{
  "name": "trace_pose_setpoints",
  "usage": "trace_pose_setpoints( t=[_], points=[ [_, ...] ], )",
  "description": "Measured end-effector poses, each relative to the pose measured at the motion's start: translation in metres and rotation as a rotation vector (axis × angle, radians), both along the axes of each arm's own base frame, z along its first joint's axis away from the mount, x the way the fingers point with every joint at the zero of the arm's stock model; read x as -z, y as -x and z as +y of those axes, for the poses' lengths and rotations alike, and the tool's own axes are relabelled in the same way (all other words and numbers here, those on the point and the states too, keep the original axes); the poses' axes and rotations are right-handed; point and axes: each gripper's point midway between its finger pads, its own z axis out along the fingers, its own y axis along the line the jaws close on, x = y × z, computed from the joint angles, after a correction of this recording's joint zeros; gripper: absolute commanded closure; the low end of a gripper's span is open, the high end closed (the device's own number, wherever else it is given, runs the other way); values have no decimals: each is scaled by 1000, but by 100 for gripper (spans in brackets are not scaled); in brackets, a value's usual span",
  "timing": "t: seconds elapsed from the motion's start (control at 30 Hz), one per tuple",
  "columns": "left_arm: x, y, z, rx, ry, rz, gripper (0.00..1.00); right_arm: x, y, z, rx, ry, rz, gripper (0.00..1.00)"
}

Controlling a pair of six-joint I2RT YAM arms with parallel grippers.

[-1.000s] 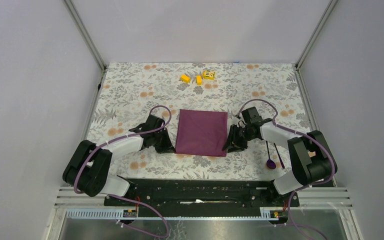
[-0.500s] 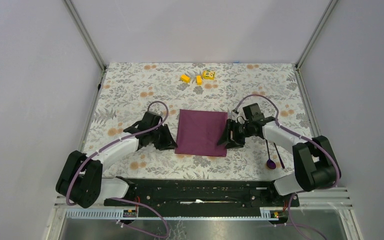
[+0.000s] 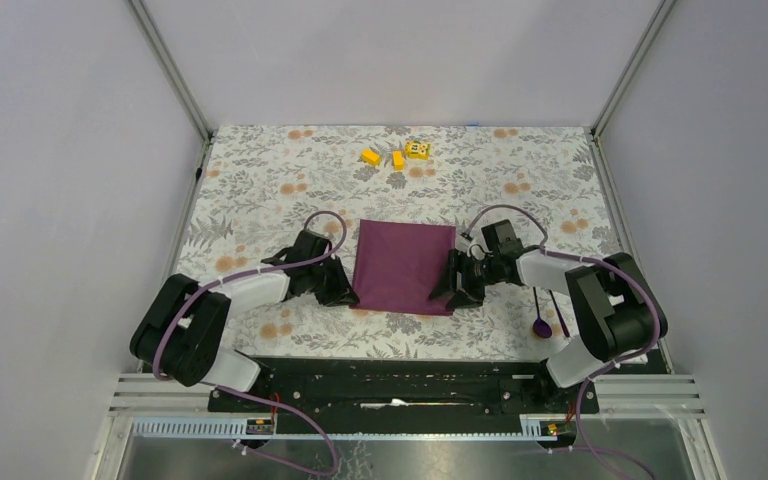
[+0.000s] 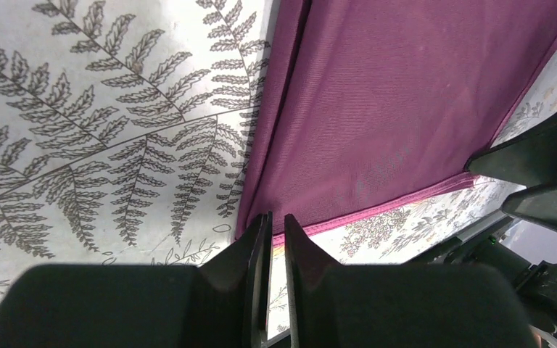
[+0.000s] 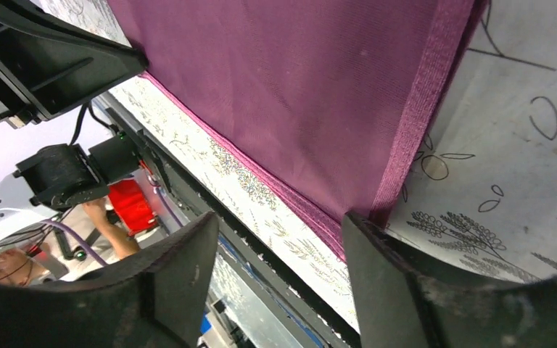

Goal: Fold the napkin into a case and place the utensils inside
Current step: Smooth out the square-folded napkin at the center of the board.

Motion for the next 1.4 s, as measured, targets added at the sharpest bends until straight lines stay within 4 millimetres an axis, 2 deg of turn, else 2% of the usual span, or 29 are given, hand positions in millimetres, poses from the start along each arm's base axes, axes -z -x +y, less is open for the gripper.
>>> trace_pose_setpoints(
  t=[0.1,0.17,0.23,0.37,0.43,0.5,0.57,0.73,0.8,1.07,1.4],
  points=[
    [0,-2,0,0,7,-11,83,-9,-6,0,-7,12,-38,17],
    [0,-2,0,-2,8,-16,83,-28,-20,8,-13,-7,-97,14],
    [0,-2,1,-3,7,-20,84,-48,-41,22,-23,-40,-164,3],
    [1,-2,1,-6,9,-23,84,-89,-89,77,-79,-140,-311,0],
    [1,-2,1,-8,12,-28,84,-97,-106,113,-121,-194,-354,0],
    [0,-2,1,-10,13,-34,84,-93,-114,144,-156,-240,-360,0],
    [0,-2,1,-12,10,-37,84,-79,-113,163,-172,-271,-322,2],
    [1,-2,2,-15,10,-39,86,-31,-117,182,-162,-301,-196,4],
    [1,-2,2,-16,10,-43,87,-20,-120,187,-168,-313,-157,4],
    [2,-3,4,-27,4,-52,89,-23,-150,207,-174,-347,-212,4],
    [2,-5,9,-43,-19,-69,90,-21,-173,220,-172,-360,-228,4]
  ],
)
